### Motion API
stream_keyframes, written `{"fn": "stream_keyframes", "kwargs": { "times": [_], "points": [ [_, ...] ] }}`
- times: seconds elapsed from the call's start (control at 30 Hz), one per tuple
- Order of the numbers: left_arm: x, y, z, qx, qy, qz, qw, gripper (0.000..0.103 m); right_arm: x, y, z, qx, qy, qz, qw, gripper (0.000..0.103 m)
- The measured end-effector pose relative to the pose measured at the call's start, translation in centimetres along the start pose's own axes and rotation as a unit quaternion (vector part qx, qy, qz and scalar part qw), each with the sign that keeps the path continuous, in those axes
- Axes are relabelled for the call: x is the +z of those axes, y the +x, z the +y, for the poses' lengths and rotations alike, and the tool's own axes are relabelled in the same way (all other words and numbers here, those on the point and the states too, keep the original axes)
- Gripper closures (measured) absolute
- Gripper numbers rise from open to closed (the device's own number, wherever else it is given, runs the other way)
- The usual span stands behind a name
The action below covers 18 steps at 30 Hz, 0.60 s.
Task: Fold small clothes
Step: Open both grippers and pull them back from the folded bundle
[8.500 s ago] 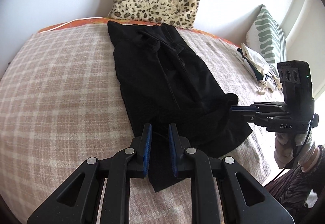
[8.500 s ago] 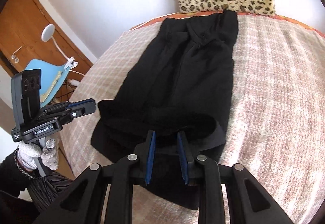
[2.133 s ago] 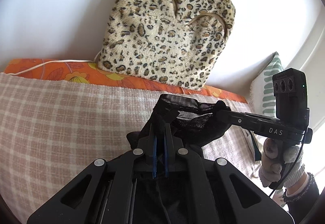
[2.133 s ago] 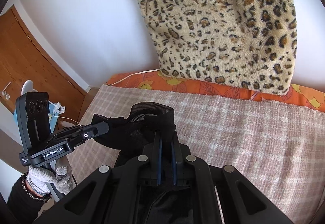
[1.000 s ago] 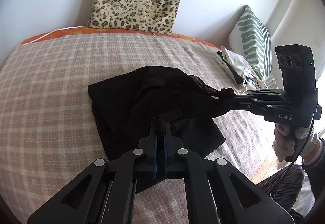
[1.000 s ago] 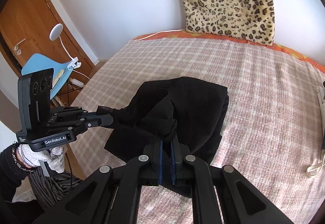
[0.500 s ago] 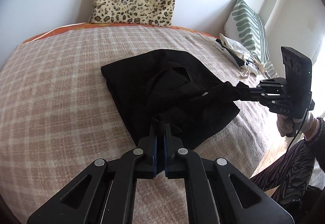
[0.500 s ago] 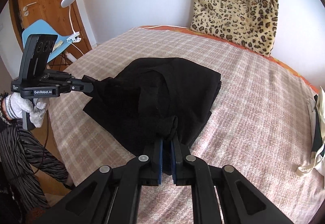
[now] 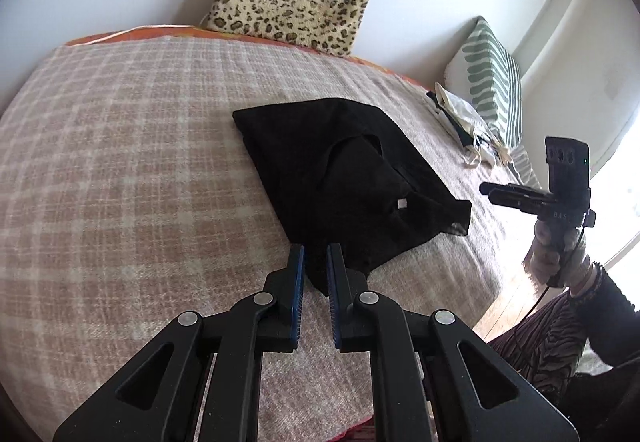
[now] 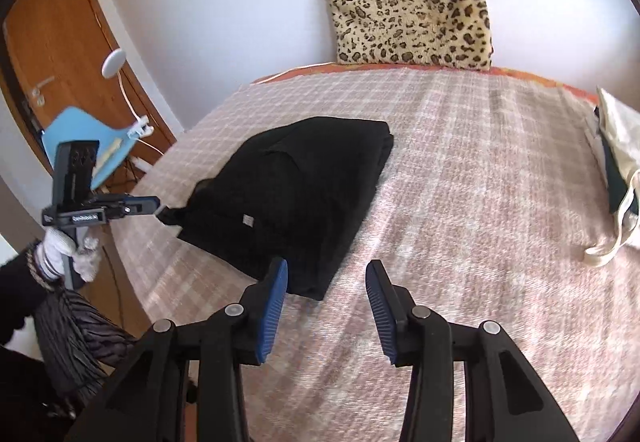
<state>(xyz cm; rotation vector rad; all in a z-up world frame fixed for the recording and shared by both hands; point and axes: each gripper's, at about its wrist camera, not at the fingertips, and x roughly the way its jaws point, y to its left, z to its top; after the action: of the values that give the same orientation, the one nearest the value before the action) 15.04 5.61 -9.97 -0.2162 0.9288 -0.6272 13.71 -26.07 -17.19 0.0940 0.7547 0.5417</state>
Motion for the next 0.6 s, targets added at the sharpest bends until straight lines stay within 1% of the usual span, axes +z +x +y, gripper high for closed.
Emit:
{"fn": "stream_keyframes", "kwargs": {
  "times": [0.07,0.13,0.2,0.27,0.3,0.37,0.47,0.5,0.57,0.6],
  "points": [
    [0.3,-0.3,0.1,0.002,-0.005,-0.01,0.9999,0.093,-0.2,0.8,-0.2,0.016,0.032,0.015,0.999,0.059],
    [0.3,-0.1,0.1,0.004,-0.008,-0.009,0.9999,0.093,-0.9,1.8,-0.5,0.021,0.066,0.037,0.997,0.059],
    [0.3,0.3,0.1,0.013,-0.008,-0.001,0.9999,0.093,-1.7,2.6,-1.0,0.052,0.109,0.054,0.991,0.059],
    [0.1,0.9,0.2,0.01,-0.012,0.011,0.9998,0.093,-2.3,2.9,-1.3,0.094,0.146,0.059,0.983,0.059],
    [0.1,1.2,0.1,0.008,-0.012,0.016,0.9998,0.093,-2.4,3.0,-1.3,0.105,0.157,0.059,0.98,0.057],
    [0.0,1.6,-0.2,0.011,-0.005,0.023,0.9997,0.093,-2.3,3.3,-1.1,0.11,0.166,0.062,0.978,0.05],
    [-0.2,2.0,-0.5,0.011,-0.003,0.029,0.9995,0.093,-2.0,3.7,-0.8,0.105,0.171,0.065,0.977,0.049],
    [-0.2,2.1,-0.6,0.01,-0.002,0.03,0.9995,0.093,-1.8,3.9,-0.8,0.101,0.173,0.067,0.977,0.05],
    [-0.3,2.3,-0.8,0.01,0.001,0.031,0.9995,0.093,-1.9,4.2,-1.0,0.09,0.172,0.072,0.978,0.057],
    [-0.3,2.3,-1.0,0.009,0.002,0.031,0.9995,0.093,-1.9,4.4,-1.2,0.089,0.172,0.073,0.978,0.066]
  ]
}}
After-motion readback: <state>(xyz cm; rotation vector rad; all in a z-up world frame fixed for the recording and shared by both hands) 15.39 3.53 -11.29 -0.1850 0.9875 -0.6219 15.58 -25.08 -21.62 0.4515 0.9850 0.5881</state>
